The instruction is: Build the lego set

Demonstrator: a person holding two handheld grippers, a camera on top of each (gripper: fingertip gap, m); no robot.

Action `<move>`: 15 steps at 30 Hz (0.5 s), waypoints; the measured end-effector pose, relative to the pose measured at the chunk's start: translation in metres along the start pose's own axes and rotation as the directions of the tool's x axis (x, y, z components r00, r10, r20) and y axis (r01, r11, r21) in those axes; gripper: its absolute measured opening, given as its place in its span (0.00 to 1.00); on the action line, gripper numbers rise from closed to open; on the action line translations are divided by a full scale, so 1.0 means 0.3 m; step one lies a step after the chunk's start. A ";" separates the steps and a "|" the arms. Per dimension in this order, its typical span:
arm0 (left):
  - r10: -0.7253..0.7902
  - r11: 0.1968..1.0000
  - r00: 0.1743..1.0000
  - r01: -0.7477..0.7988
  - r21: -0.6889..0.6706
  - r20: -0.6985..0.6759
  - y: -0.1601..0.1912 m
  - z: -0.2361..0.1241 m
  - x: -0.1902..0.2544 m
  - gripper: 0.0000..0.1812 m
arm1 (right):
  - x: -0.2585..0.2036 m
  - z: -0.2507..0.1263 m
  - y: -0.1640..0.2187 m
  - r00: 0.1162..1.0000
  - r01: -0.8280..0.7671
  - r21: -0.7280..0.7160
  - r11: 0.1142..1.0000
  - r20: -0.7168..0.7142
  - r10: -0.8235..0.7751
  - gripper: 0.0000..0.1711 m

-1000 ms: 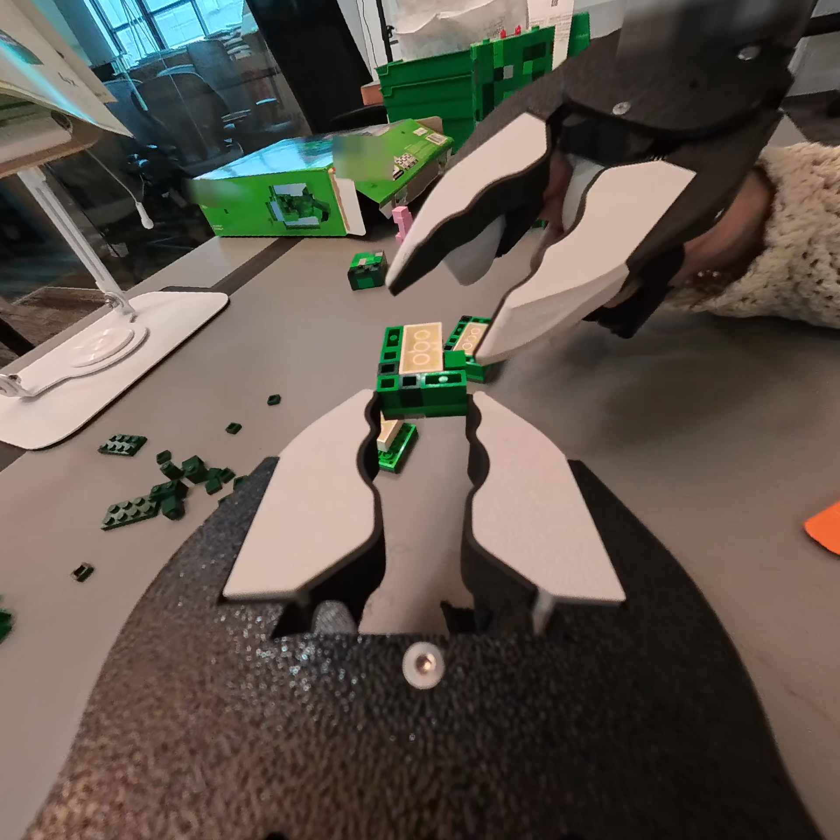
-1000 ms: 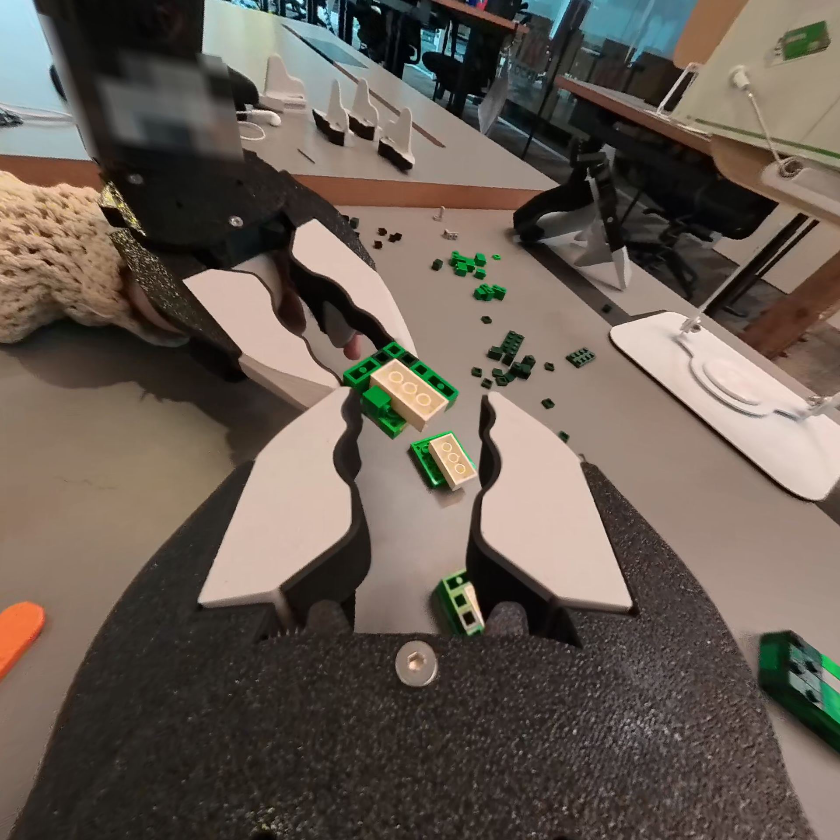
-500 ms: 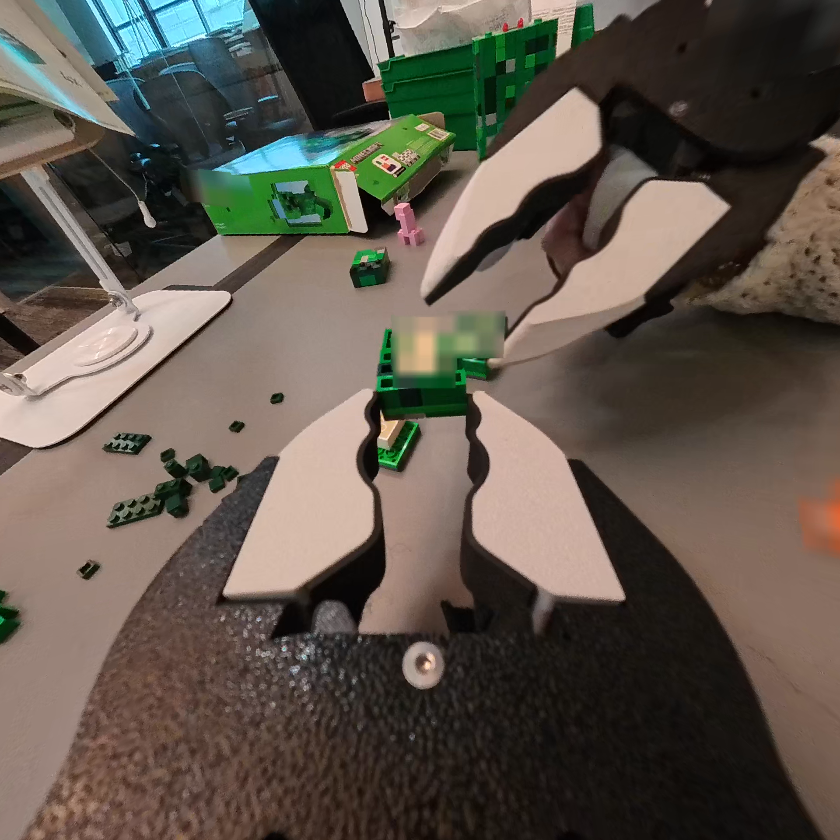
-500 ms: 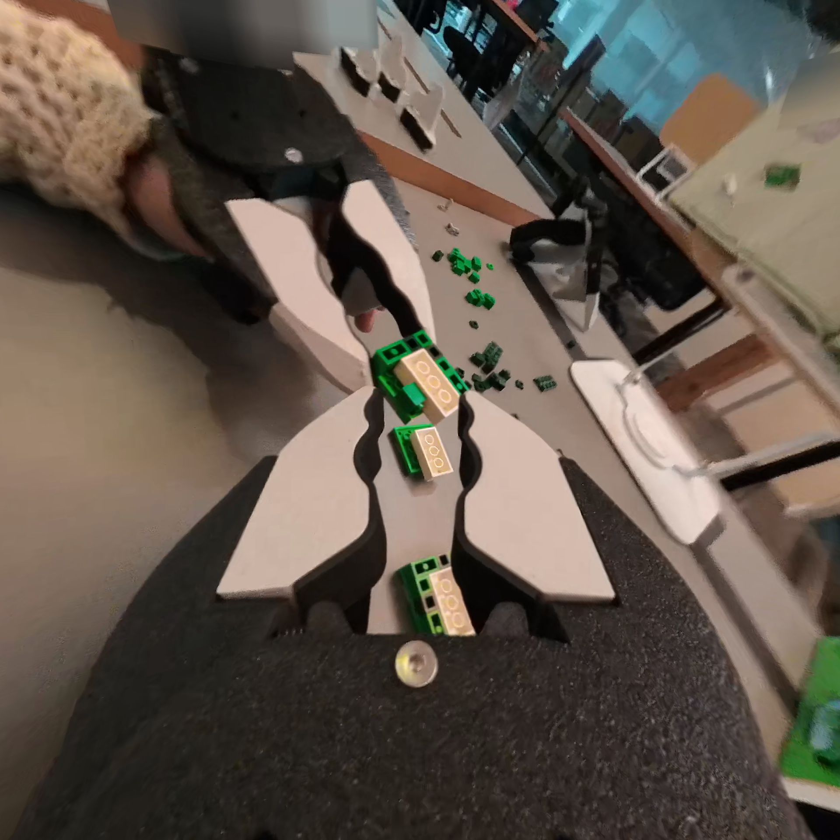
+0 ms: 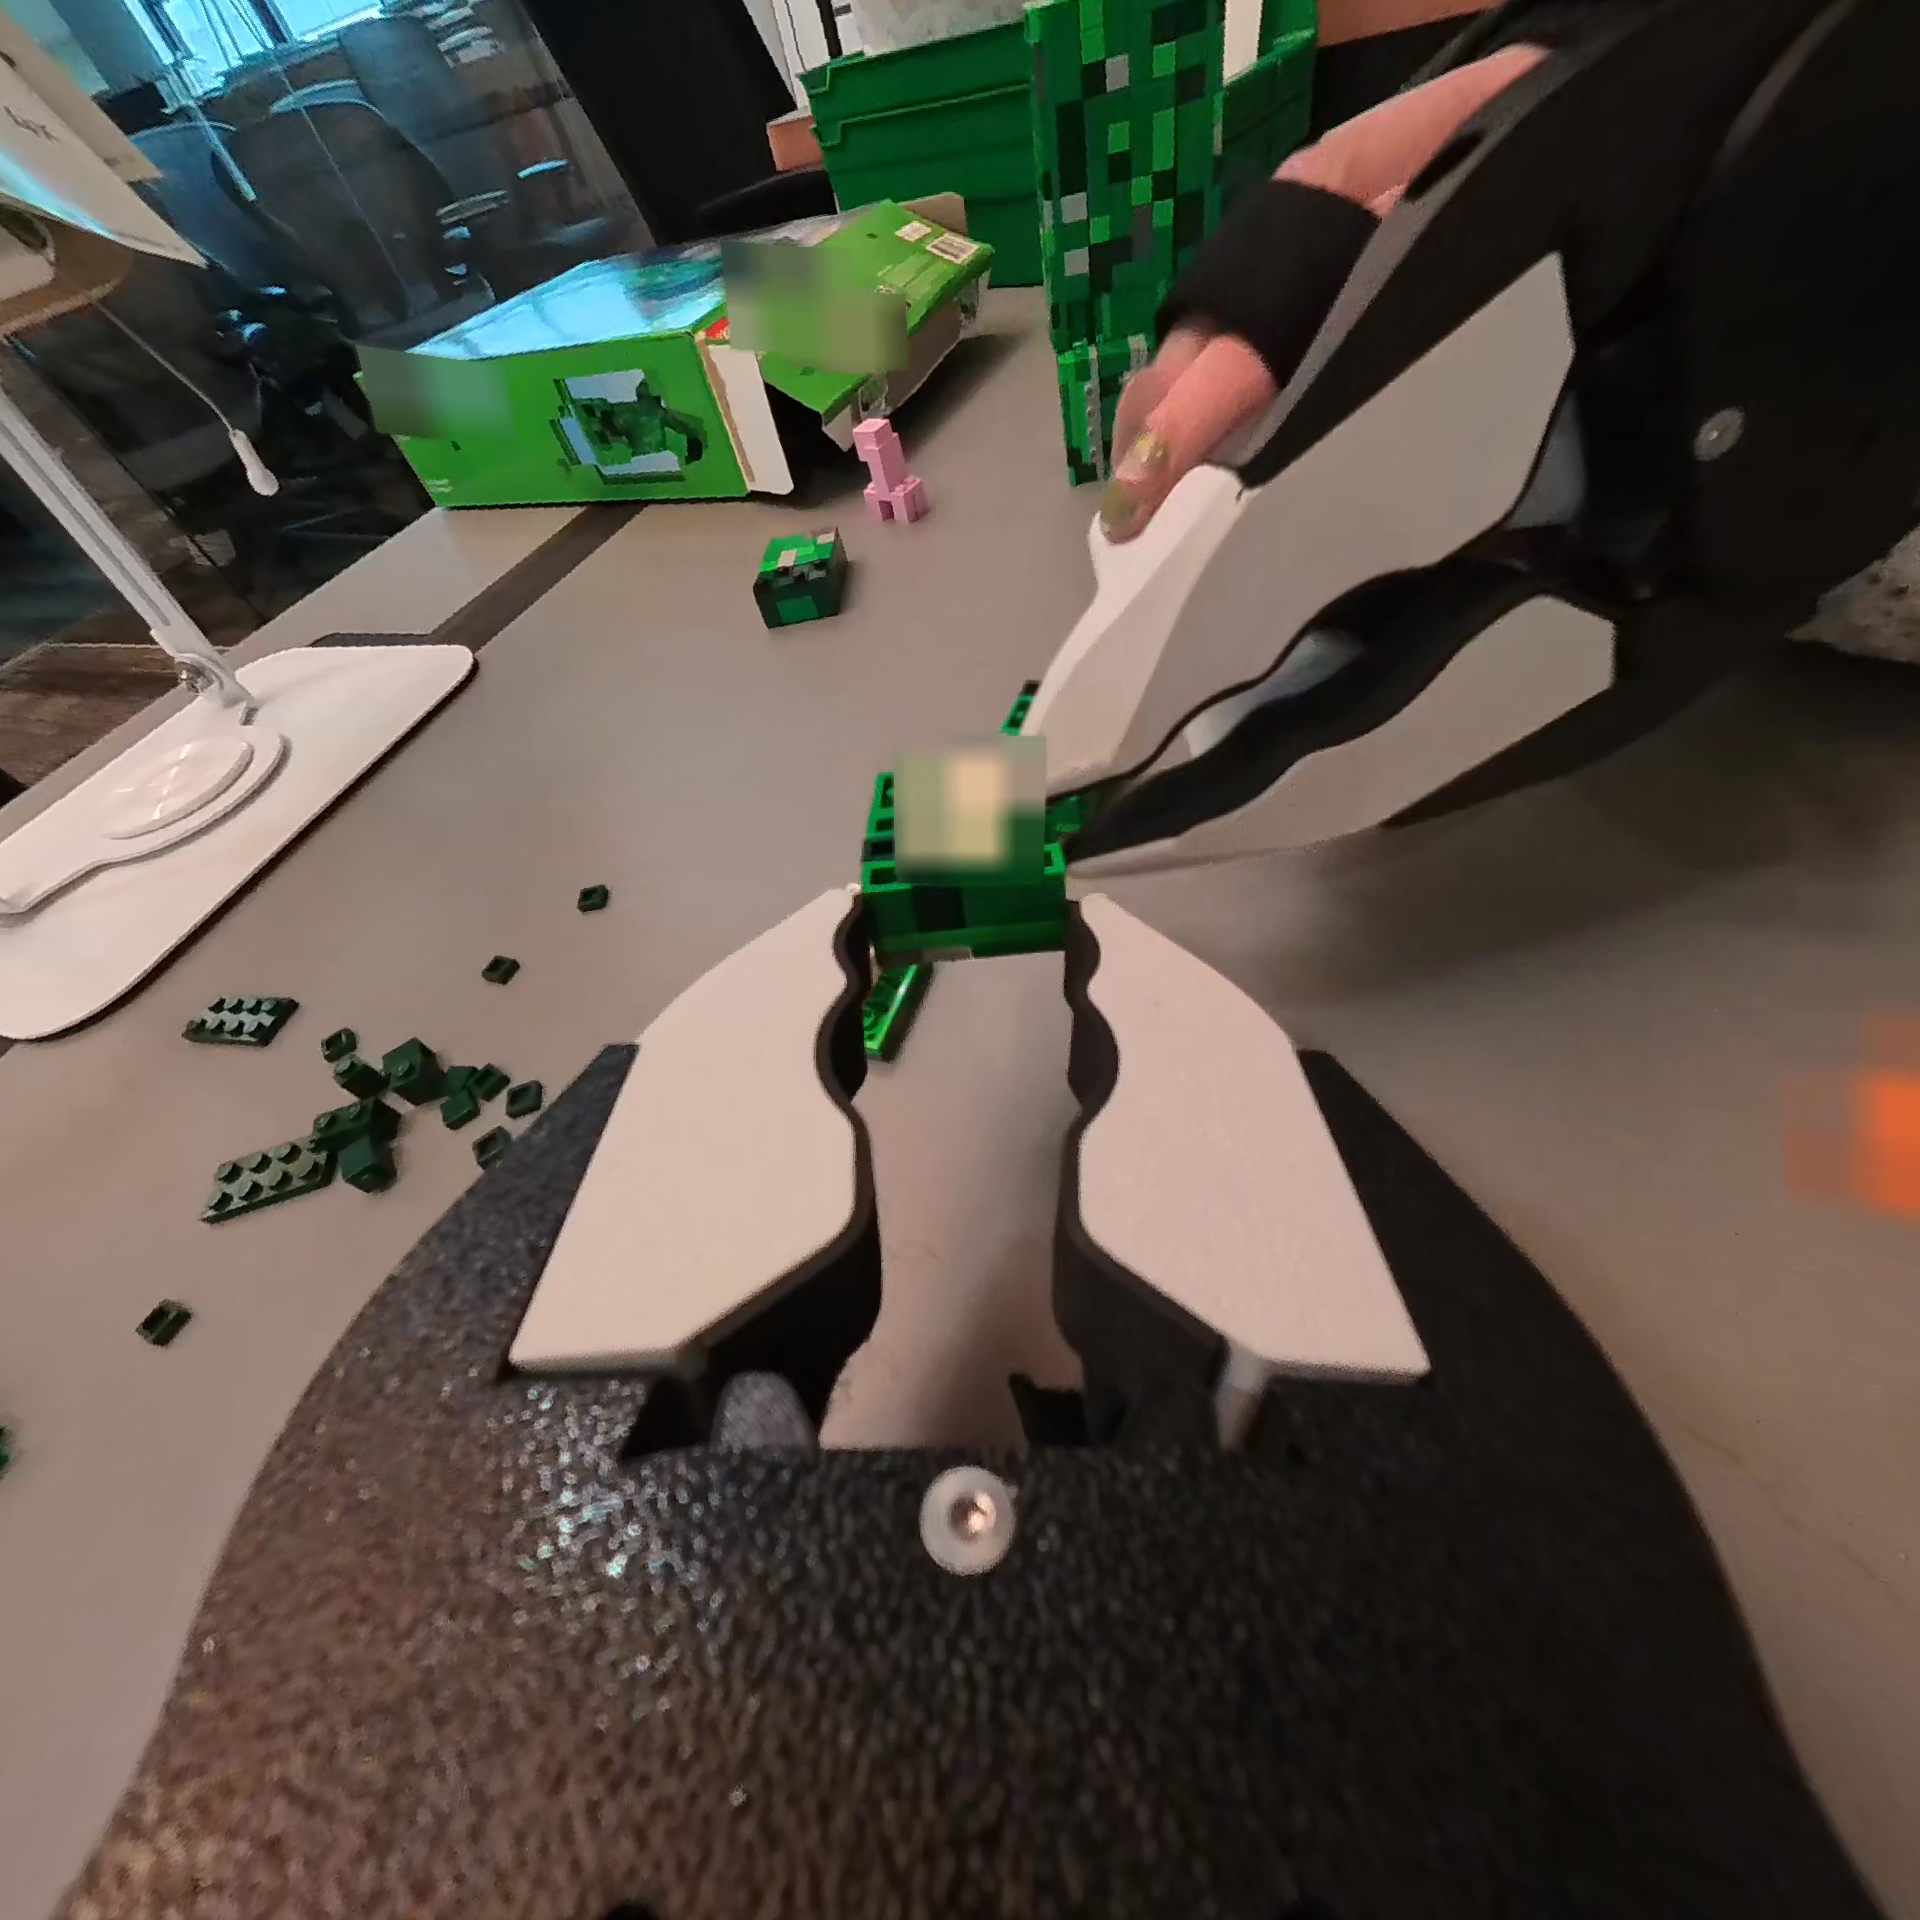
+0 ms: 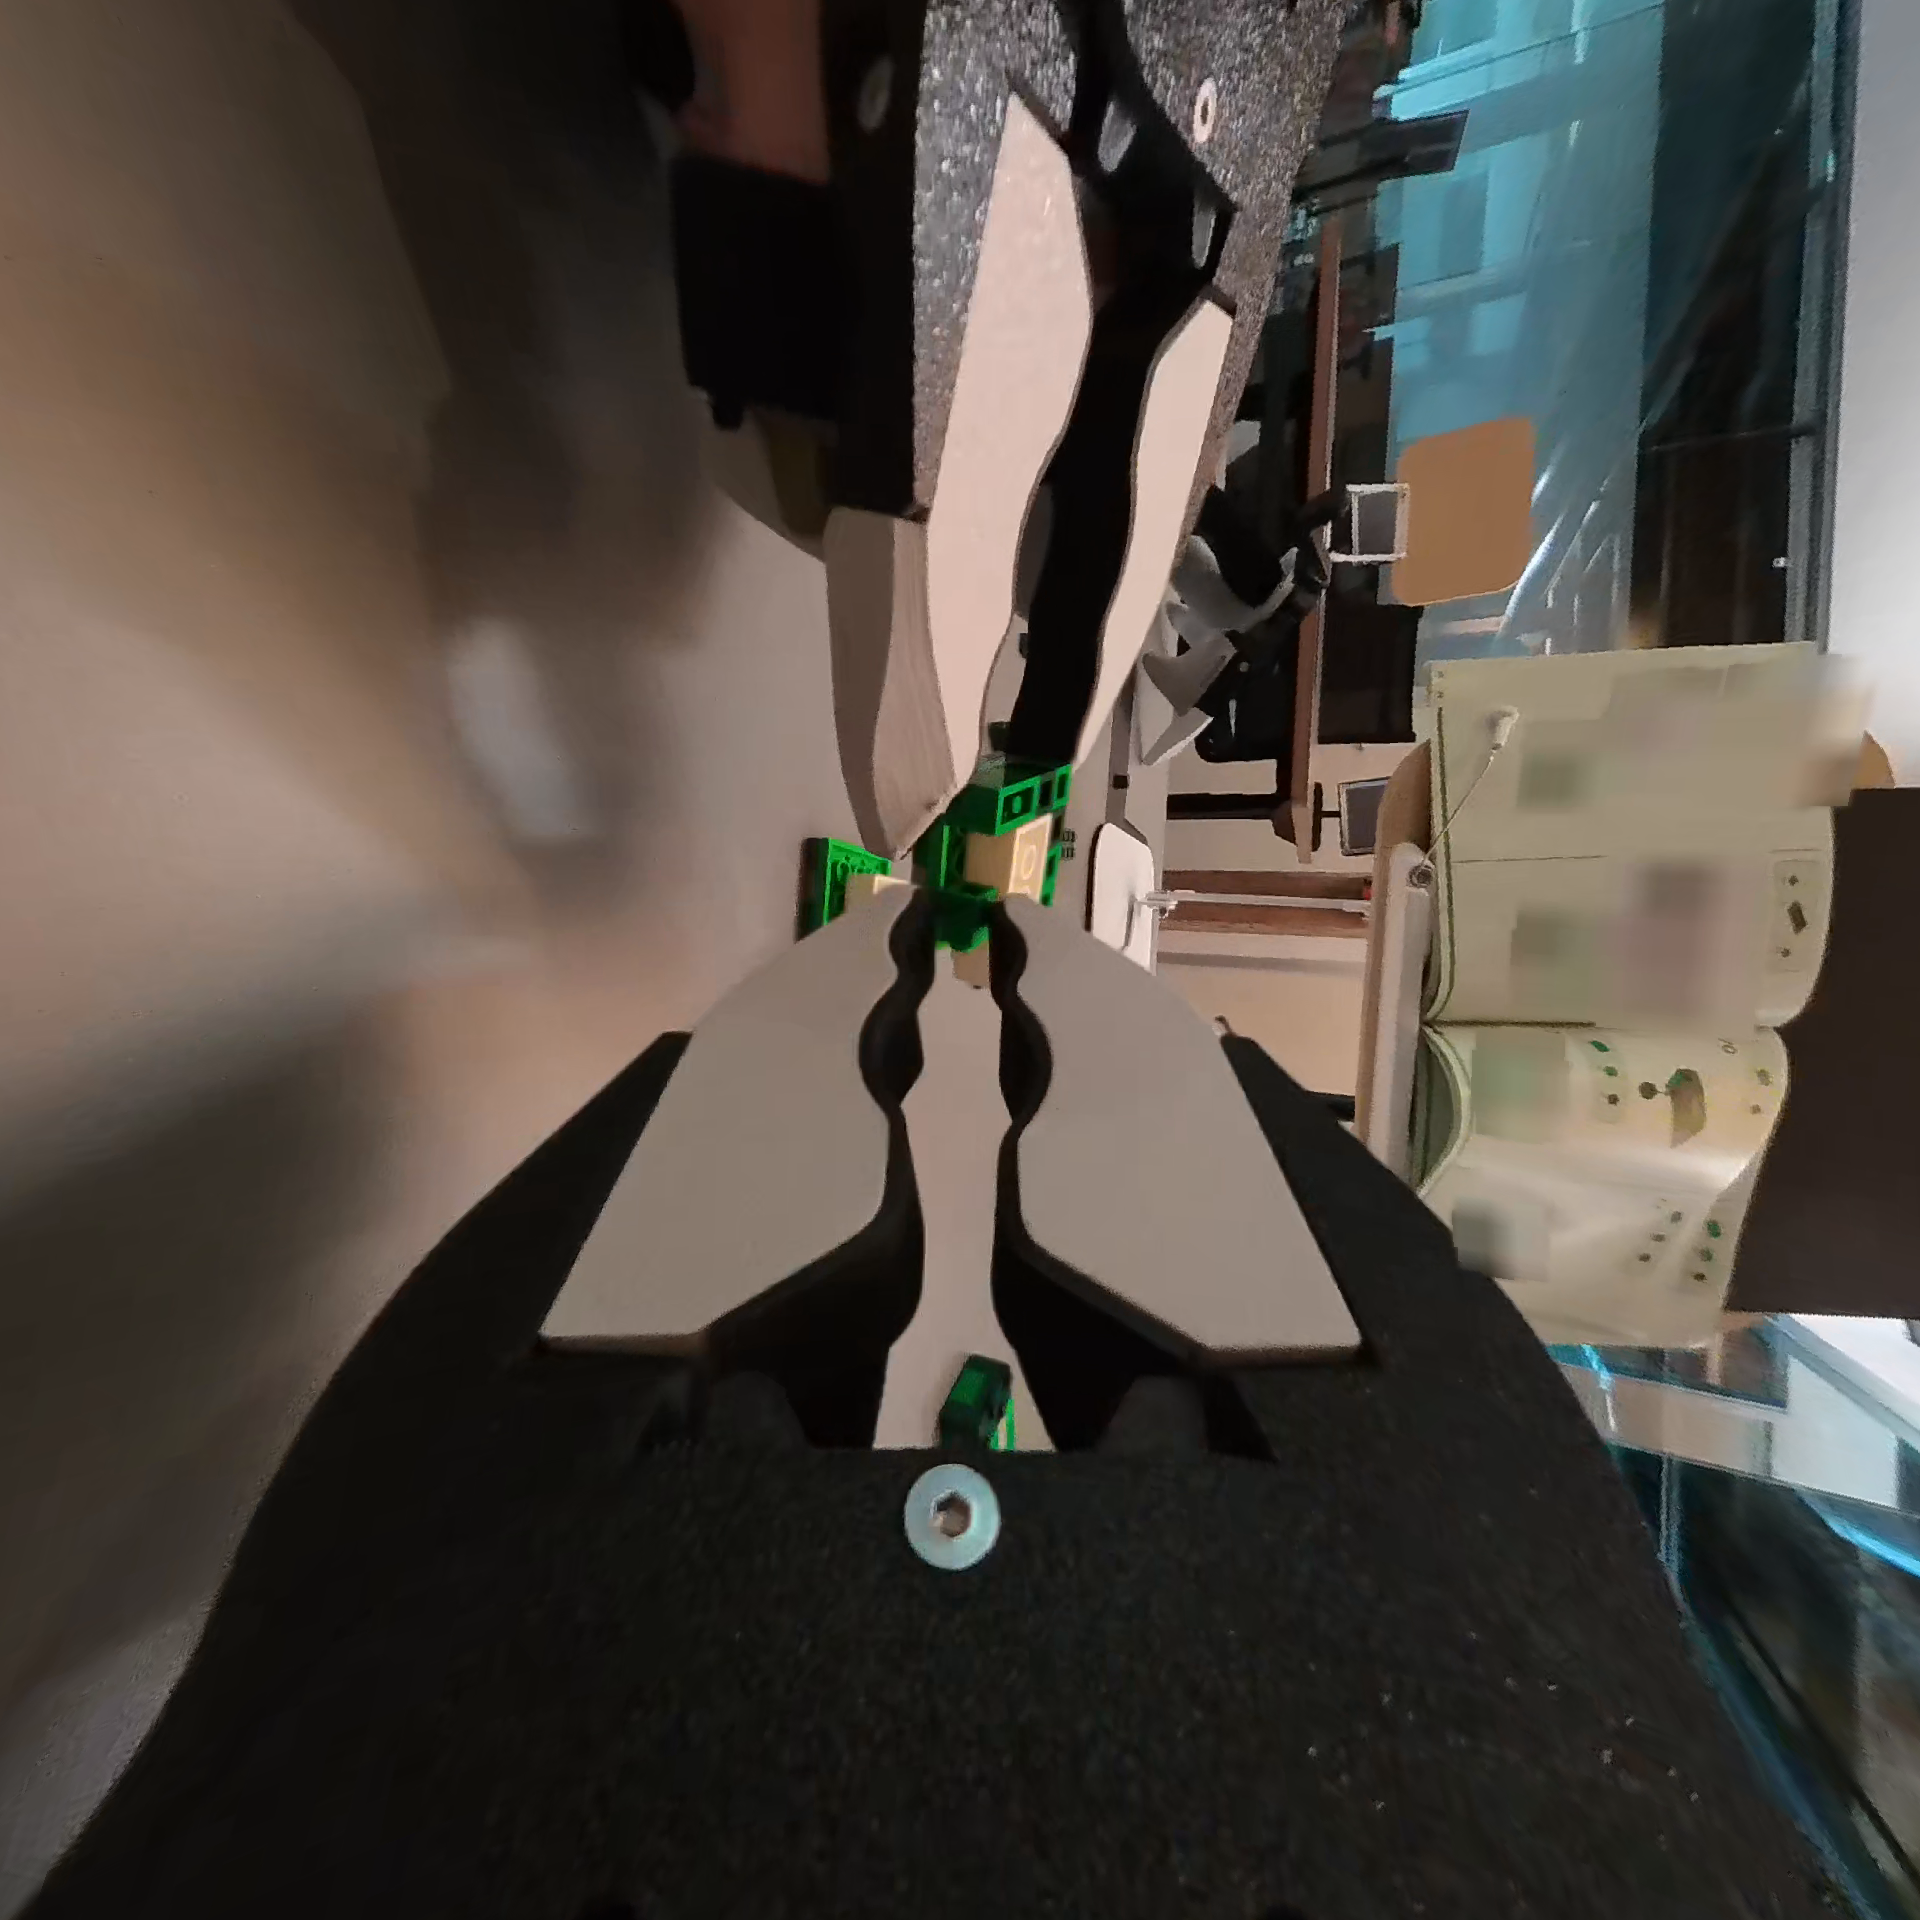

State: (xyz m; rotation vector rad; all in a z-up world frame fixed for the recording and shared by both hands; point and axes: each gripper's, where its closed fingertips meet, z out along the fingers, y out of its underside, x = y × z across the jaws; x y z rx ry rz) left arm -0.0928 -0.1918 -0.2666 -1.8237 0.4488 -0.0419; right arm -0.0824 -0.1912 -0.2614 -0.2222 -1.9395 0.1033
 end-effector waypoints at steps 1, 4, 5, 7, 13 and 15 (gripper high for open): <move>0.001 1.000 1.000 -0.001 -0.001 0.001 0.000 0.000 0.000 0.20 | 0.001 -0.002 -0.001 1.000 -0.016 0.007 1.000 0.002 0.016 0.05; -0.002 1.000 1.000 0.002 0.002 0.000 -0.001 -0.001 -0.001 0.19 | 0.008 -0.009 0.000 0.993 -0.119 0.048 0.992 0.016 0.118 0.05; -0.005 1.000 1.000 0.005 0.004 0.000 -0.002 -0.002 -0.002 0.19 | 0.011 -0.012 -0.001 0.985 -0.170 0.070 0.983 0.026 0.168 0.05; -0.012 1.000 1.000 0.012 0.008 -0.003 -0.004 -0.004 -0.004 0.19 | 0.022 -0.022 -0.009 0.956 -0.292 0.133 0.947 0.059 0.287 0.05; -0.021 0.999 0.995 0.026 0.044 -0.093 -0.019 -0.015 0.025 0.19 | 0.054 -0.061 -0.062 0.757 -0.653 0.307 0.692 0.301 0.580 0.05; -0.022 0.997 0.990 0.032 0.070 -0.143 -0.030 -0.023 0.043 0.19 | 0.056 -0.070 -0.079 0.699 -0.714 0.325 0.620 0.384 0.603 0.05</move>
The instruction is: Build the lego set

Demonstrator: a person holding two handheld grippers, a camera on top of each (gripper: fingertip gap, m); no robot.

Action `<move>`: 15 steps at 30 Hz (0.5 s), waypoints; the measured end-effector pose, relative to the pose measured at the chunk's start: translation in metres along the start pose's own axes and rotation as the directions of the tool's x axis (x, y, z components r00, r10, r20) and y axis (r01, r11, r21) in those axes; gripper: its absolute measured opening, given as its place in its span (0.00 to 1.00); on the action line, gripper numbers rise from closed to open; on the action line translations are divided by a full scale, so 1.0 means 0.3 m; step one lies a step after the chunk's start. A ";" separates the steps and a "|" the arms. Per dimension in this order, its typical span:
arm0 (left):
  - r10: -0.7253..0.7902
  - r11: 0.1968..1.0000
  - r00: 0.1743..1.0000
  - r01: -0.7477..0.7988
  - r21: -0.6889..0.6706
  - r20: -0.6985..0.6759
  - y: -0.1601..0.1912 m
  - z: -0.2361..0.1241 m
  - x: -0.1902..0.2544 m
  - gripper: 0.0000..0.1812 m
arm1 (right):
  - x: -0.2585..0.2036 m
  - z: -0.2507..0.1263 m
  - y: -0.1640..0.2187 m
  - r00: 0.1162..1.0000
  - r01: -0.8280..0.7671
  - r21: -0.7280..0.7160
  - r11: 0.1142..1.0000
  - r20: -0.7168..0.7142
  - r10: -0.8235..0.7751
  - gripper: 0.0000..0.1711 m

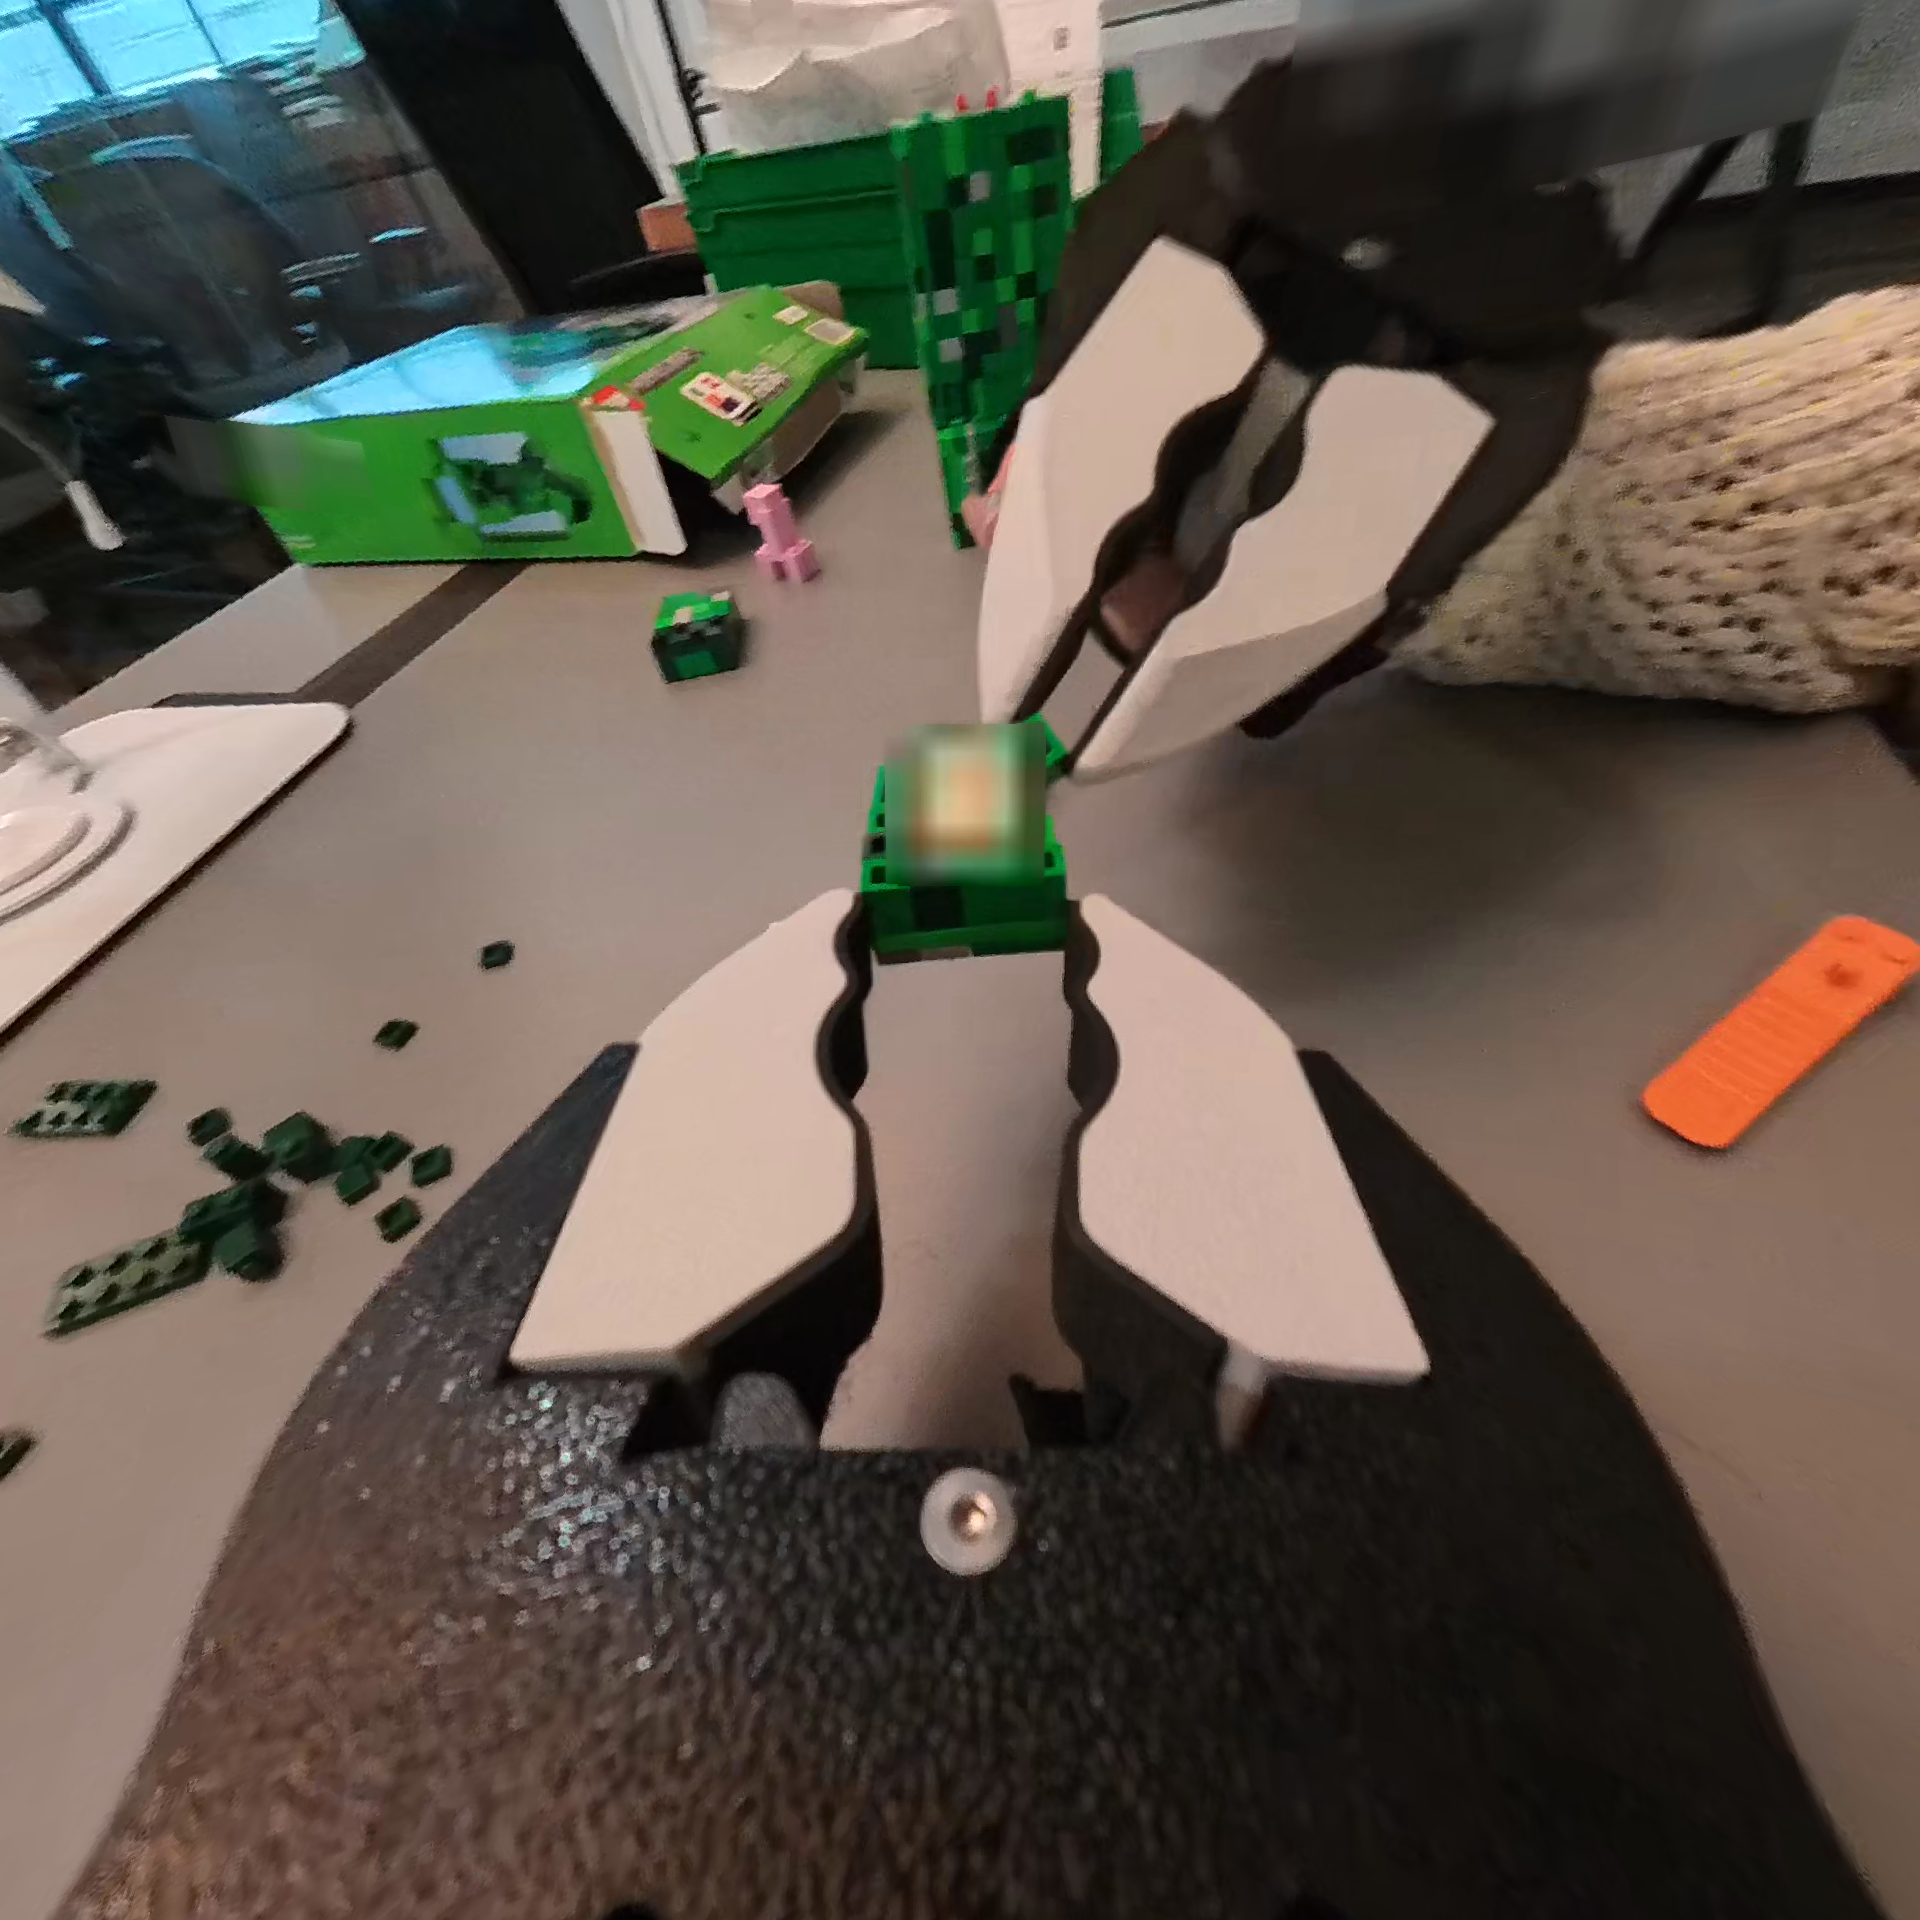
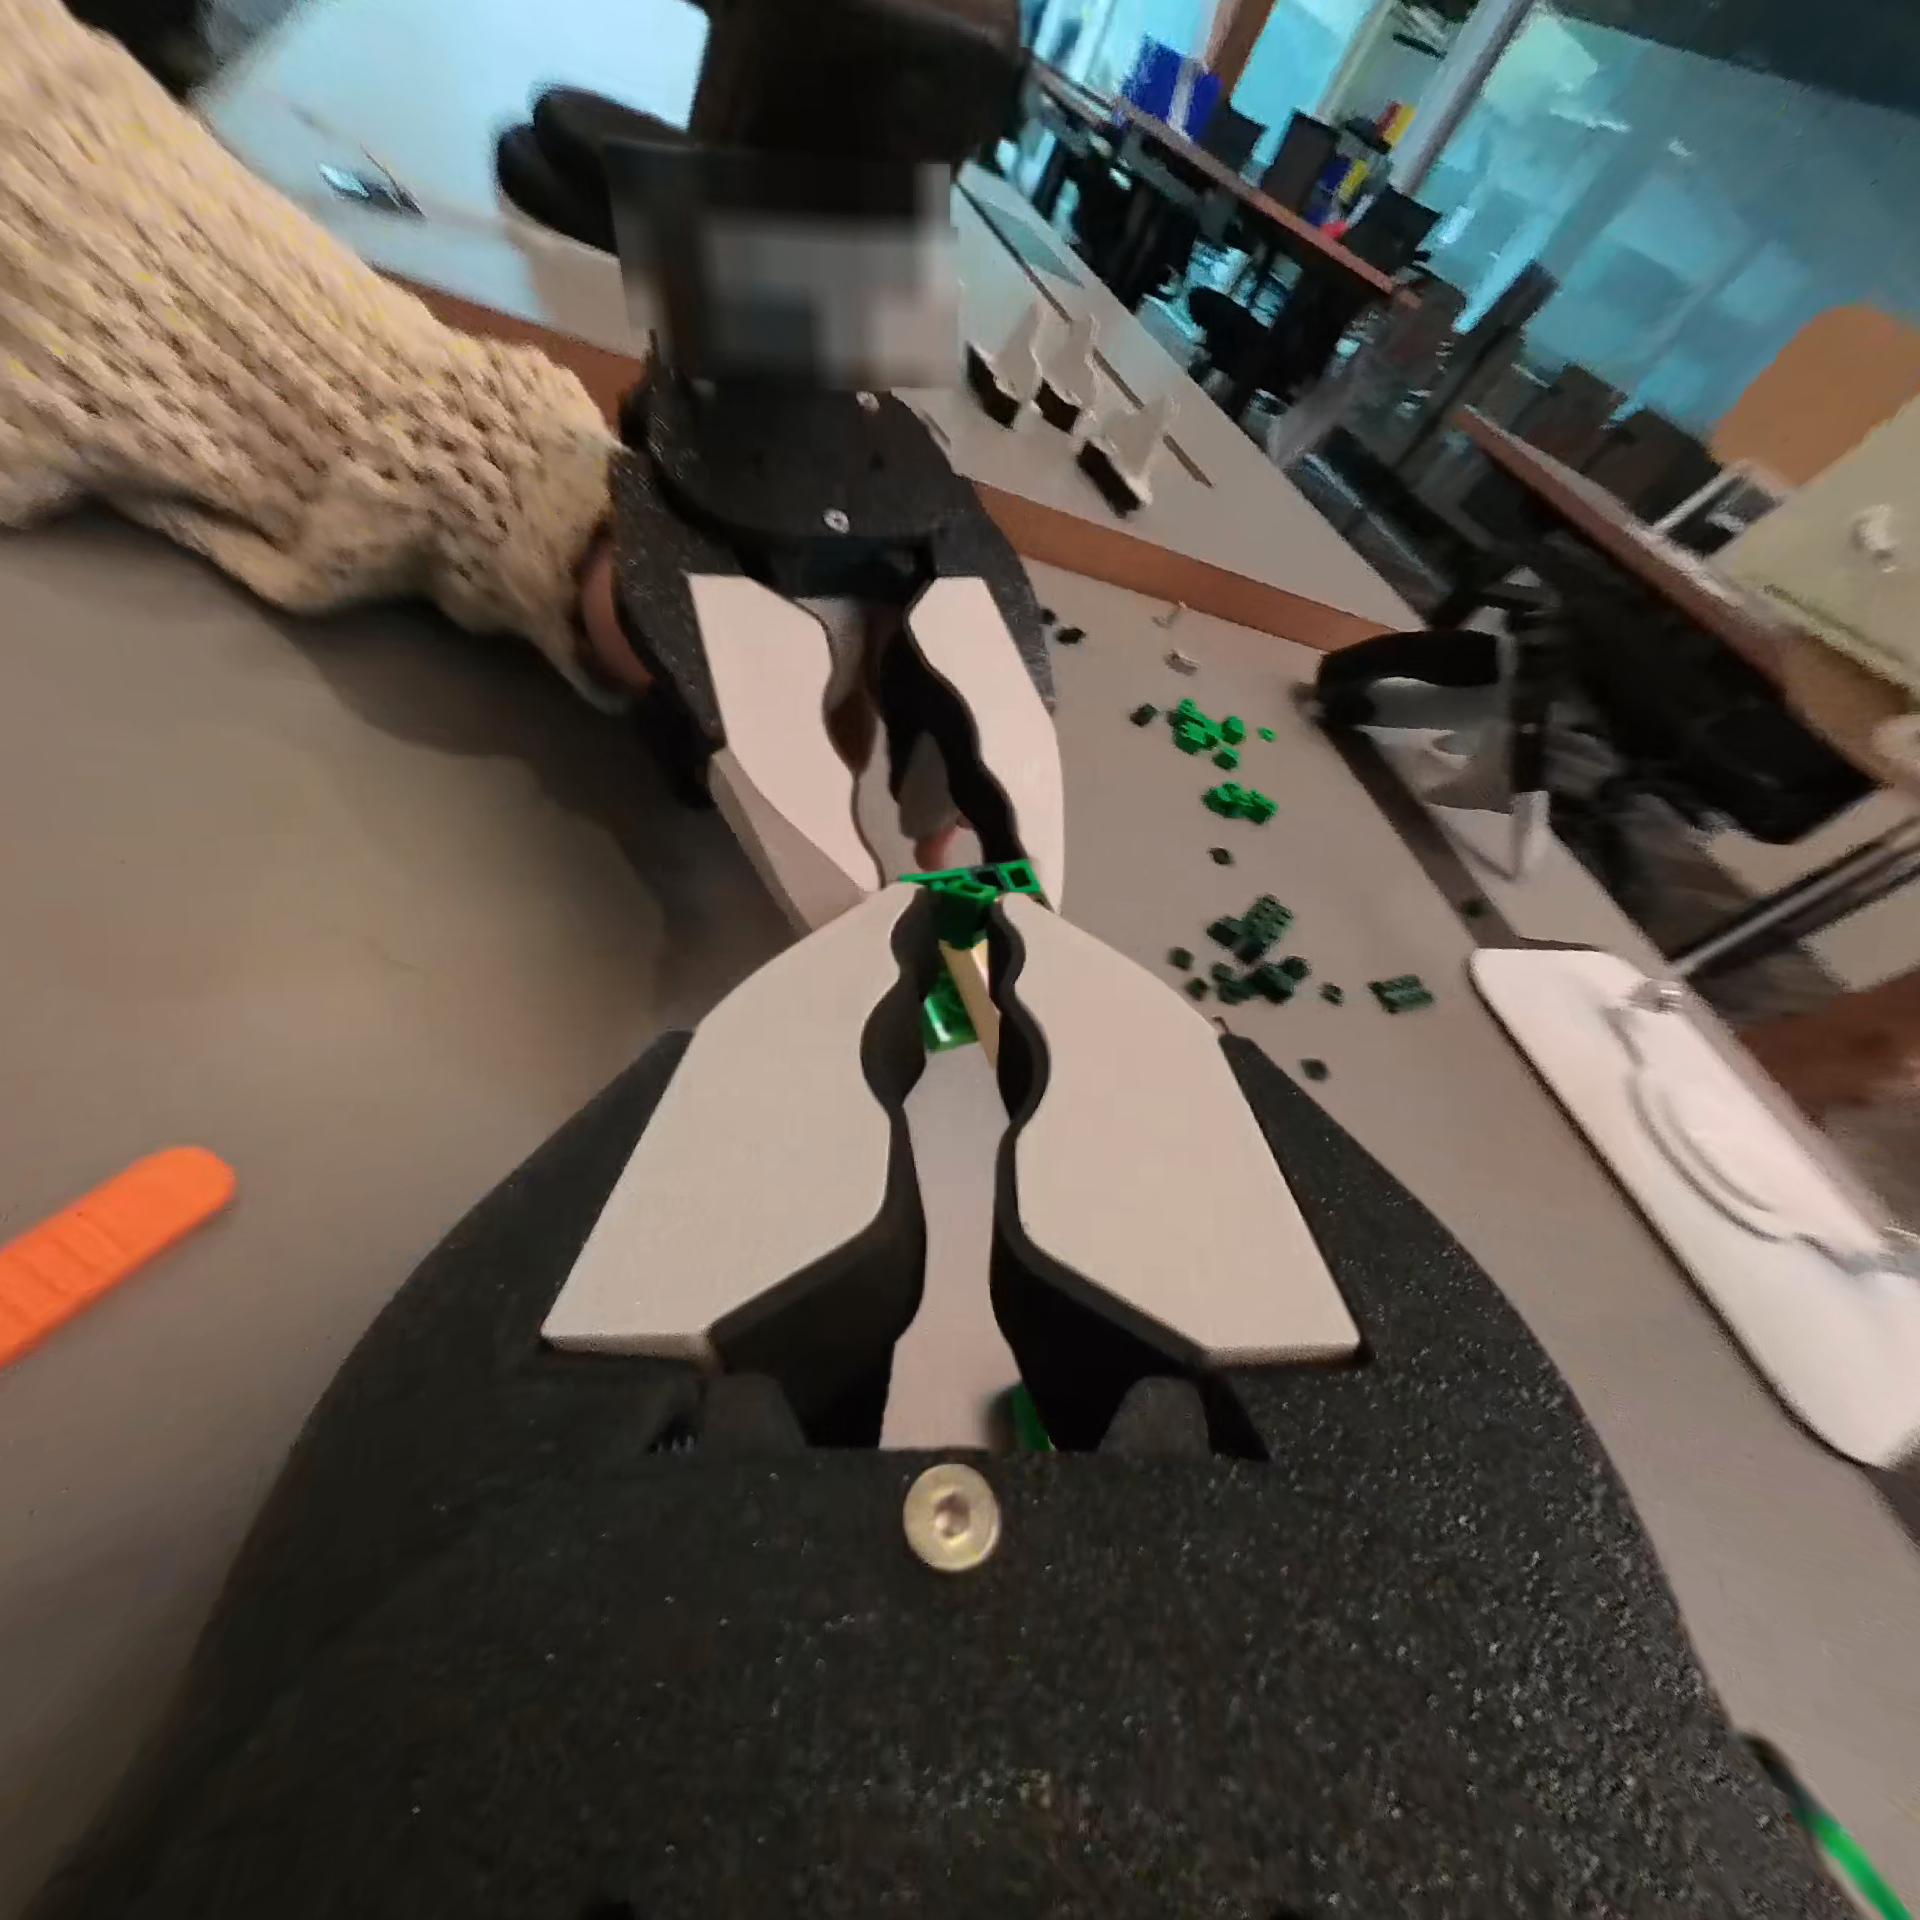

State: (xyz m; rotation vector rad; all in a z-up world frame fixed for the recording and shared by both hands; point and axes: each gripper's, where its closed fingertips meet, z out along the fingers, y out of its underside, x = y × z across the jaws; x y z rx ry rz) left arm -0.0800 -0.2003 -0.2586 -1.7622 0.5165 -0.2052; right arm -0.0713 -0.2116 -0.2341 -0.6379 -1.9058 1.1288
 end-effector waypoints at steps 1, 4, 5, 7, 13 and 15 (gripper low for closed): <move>-0.007 1.000 1.000 0.008 0.009 -0.013 -0.004 -0.002 0.003 0.19 | -0.007 0.002 -0.004 0.999 -0.041 0.013 0.999 0.034 0.040 0.05; -0.036 0.999 0.997 0.038 0.036 -0.062 -0.017 -0.008 0.017 0.19 | -0.018 0.007 -0.016 0.988 -0.122 0.036 0.992 0.103 0.118 0.05; -0.050 0.997 0.996 0.054 0.048 -0.080 -0.023 -0.011 0.022 0.19 | -0.016 0.008 -0.020 0.985 -0.137 0.044 0.990 0.112 0.131 0.05; -0.078 0.994 0.991 0.085 0.065 -0.106 -0.032 -0.015 0.028 0.19 | -0.025 0.007 -0.031 0.975 -0.170 0.055 0.984 0.154 0.160 0.05; -0.124 0.986 0.980 0.139 0.089 -0.158 -0.044 -0.026 0.034 0.19 | -0.032 -0.001 -0.023 0.958 -0.209 0.031 0.978 0.208 0.198 0.05; -0.127 0.986 0.978 0.143 0.090 -0.168 -0.046 -0.027 0.037 0.19 | -0.034 -0.003 -0.019 0.958 -0.201 0.020 0.979 0.212 0.192 0.05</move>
